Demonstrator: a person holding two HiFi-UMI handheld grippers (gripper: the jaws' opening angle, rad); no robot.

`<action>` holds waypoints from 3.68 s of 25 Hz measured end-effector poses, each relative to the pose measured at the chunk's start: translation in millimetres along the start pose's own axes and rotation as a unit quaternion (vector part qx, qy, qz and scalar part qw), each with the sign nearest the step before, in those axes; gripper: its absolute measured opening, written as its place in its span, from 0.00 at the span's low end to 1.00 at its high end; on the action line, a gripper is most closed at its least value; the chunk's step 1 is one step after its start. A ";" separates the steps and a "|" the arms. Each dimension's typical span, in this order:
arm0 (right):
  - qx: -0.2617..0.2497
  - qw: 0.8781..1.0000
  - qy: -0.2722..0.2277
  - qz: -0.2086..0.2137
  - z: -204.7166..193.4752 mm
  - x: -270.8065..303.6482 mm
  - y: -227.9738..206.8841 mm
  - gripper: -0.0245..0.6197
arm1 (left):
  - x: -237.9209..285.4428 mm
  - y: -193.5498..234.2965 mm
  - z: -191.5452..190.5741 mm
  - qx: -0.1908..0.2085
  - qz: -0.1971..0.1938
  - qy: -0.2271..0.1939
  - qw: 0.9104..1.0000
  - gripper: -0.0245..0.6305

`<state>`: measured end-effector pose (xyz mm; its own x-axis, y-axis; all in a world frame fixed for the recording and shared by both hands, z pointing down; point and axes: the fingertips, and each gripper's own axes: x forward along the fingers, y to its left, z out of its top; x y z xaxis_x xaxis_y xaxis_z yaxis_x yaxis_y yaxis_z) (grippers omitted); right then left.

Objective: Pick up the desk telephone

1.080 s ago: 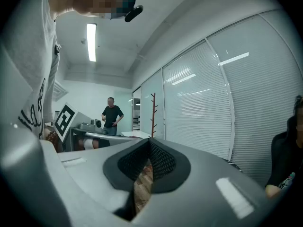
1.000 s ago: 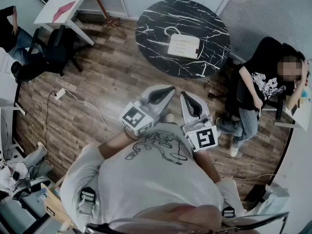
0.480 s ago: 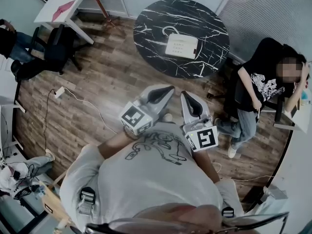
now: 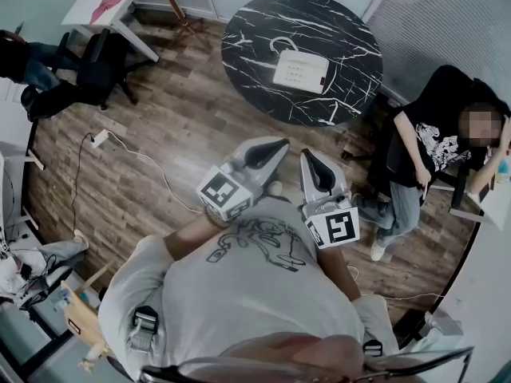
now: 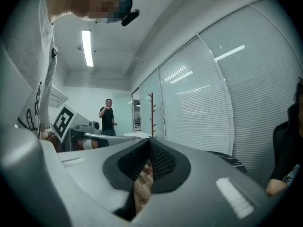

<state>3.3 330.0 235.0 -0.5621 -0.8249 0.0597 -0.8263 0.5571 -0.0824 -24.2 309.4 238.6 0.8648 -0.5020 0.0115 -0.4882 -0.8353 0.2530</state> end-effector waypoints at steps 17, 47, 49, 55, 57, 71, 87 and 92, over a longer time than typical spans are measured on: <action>-0.004 1.000 0.018 0.009 -5.9 92.1 -54.9 0.05 | 47.1 98.4 4.4 -0.015 0.009 0.006 1.000 0.04; 0.002 0.998 0.050 -0.028 4.8 313.5 -182.8 0.05 | 164.9 320.8 42.9 -0.036 -0.042 0.043 0.998 0.04; 0.006 0.998 0.054 -0.033 -0.5 314.2 -187.1 0.05 | 168.1 322.5 39.9 -0.040 -0.045 0.044 0.997 0.04; 0.010 0.997 0.065 -0.044 -13.7 309.7 -200.5 0.05 | 176.5 320.6 24.4 -0.046 -0.049 0.055 0.996 0.04; 0.014 0.997 0.062 -0.047 -13.8 307.2 -205.4 0.05 | 179.2 318.5 21.1 -0.046 -0.048 0.057 0.996 0.04; 0.040 0.994 0.089 -0.057 -53.4 292.2 -257.5 0.05 | 209.0 325.9 -31.4 -0.058 -0.007 0.099 0.993 0.05; 0.049 0.984 0.165 -0.053 -164.4 283.6 -301.5 0.18 | 231.8 357.3 -145.4 -0.093 0.017 0.174 0.980 0.26; 0.054 0.979 0.189 -0.062 -205.5 280.6 -317.8 0.24 | 233.9 374.9 -187.4 -0.108 0.033 0.192 0.975 0.30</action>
<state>101.1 -58.9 482.4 -0.4468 -0.7805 0.4372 -0.8922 0.4247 -0.1537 17.1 -79.1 517.4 0.8327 -0.3976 0.3855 -0.5443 -0.7161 0.4370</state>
